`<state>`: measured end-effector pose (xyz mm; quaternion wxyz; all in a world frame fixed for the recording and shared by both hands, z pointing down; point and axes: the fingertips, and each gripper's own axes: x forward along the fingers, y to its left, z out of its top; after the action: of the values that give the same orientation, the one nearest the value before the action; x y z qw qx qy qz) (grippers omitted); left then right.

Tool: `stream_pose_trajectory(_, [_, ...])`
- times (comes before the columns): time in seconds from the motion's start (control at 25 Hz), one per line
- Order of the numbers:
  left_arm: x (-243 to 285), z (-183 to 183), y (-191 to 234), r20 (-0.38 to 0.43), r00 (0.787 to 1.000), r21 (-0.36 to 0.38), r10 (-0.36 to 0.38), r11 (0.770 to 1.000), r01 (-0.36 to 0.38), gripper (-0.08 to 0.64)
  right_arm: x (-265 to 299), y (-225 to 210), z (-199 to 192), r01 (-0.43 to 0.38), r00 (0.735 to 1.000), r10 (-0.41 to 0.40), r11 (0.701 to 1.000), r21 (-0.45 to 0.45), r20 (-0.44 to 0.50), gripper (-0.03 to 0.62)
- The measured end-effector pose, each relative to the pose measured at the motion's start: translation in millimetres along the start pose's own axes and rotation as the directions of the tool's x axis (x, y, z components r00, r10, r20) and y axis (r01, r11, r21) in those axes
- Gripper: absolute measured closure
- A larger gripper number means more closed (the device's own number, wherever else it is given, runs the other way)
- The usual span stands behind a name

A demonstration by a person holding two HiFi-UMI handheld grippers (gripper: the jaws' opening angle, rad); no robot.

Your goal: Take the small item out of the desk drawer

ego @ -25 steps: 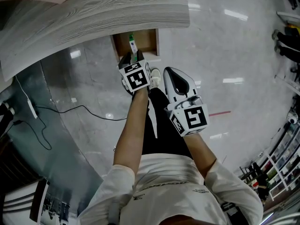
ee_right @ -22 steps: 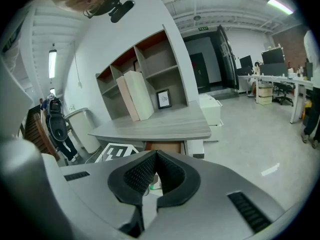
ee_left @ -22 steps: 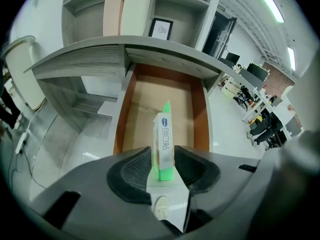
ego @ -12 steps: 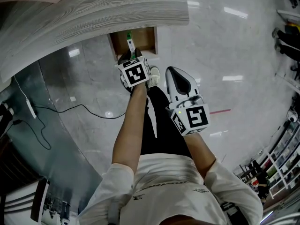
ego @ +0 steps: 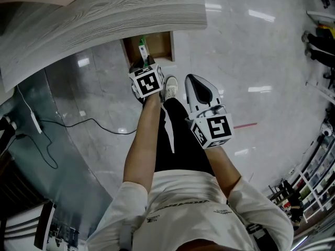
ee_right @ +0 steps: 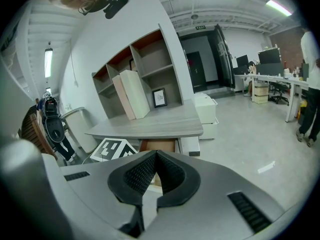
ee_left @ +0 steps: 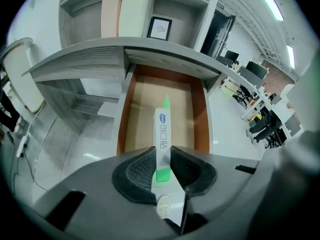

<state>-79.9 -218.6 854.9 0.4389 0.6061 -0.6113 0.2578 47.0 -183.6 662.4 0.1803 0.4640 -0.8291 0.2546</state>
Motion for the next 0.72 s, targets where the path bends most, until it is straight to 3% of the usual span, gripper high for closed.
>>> stream_pose_trajectory(0.52, [-66, 2, -12, 0.019, 1.000, 0.079, -0.025, 0.997, 0.024, 0.465, -27, 22, 57, 0.014, 0.999, -0.013, 1.000, -0.023, 0.053, 0.560])
stream_pose_trajectory(0.72, [-111, 26, -30, 0.044, 0.997, 0.099, -0.069, 0.993, 0.064, 0.465, -39, 36, 83, 0.028, 0.997, -0.026, 0.999, -0.026, 0.076, 0.561])
